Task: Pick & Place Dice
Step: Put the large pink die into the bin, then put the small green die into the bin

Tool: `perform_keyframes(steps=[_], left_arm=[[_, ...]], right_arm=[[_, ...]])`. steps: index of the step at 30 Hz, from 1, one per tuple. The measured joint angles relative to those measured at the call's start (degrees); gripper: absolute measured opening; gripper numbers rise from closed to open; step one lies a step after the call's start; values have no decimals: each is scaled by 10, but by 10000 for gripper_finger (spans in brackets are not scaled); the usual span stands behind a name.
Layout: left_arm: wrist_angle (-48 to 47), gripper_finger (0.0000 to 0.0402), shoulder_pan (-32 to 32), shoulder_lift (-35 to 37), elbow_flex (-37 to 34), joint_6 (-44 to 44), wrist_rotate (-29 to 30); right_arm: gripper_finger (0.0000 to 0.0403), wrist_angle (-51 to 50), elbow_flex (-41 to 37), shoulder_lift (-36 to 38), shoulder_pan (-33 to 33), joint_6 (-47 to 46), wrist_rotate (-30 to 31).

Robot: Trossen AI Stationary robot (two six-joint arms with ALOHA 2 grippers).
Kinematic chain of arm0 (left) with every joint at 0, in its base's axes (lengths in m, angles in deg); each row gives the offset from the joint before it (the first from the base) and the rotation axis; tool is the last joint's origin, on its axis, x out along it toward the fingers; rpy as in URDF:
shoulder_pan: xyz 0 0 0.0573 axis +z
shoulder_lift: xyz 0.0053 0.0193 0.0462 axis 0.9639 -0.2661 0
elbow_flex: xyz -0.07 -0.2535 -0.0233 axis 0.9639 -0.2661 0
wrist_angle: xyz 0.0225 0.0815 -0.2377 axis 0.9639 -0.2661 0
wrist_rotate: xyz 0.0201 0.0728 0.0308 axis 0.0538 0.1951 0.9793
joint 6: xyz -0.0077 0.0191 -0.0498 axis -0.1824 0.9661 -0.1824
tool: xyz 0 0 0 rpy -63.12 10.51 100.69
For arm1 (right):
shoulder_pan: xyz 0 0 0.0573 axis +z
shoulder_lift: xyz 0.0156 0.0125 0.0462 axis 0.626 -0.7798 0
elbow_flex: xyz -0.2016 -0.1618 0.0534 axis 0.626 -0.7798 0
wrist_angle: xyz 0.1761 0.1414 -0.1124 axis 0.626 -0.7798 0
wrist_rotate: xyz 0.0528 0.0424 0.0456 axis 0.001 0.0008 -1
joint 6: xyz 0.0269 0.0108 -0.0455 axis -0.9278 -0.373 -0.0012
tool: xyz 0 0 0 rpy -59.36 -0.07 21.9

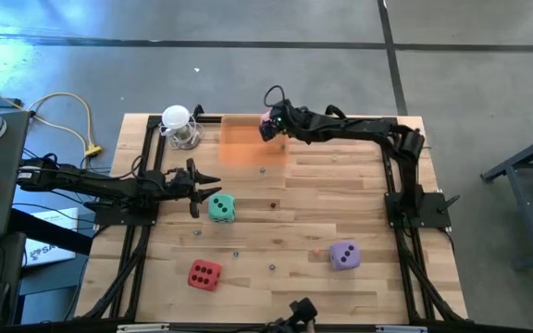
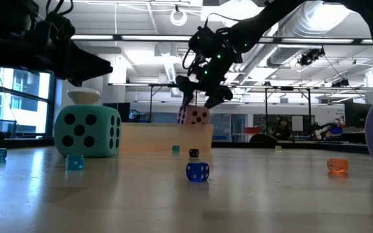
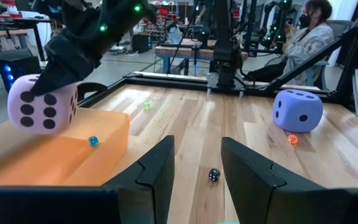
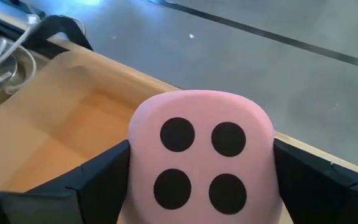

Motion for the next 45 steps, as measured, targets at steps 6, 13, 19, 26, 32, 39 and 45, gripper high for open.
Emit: perform_keyframes(steps=[6, 13, 19, 26, 32, 39, 45], left_arm=[[-1, 129, 0, 0, 0, 0, 1], [-5, 129, 0, 0, 0, 0, 1], [-6, 129, 0, 0, 0, 0, 2], [-7, 129, 0, 0, 0, 0, 2], [-9, 129, 0, 0, 0, 0, 2], [-13, 129, 0, 0, 0, 1, 2], [-13, 129, 0, 0, 0, 19, 2]], right_arm=[[380, 4, 1, 0, 2, 17, -23], [394, 7, 1, 0, 1, 46, -64], [395, 7, 1, 0, -2, 47, -63], [396, 8, 0, 23, 4, 97, -64], [396, -107, 1, 109, 51, 131, 49], [396, -329, -24, 193, 129, 27, 190], [396, -431, -128, 272, 156, -108, 191]])
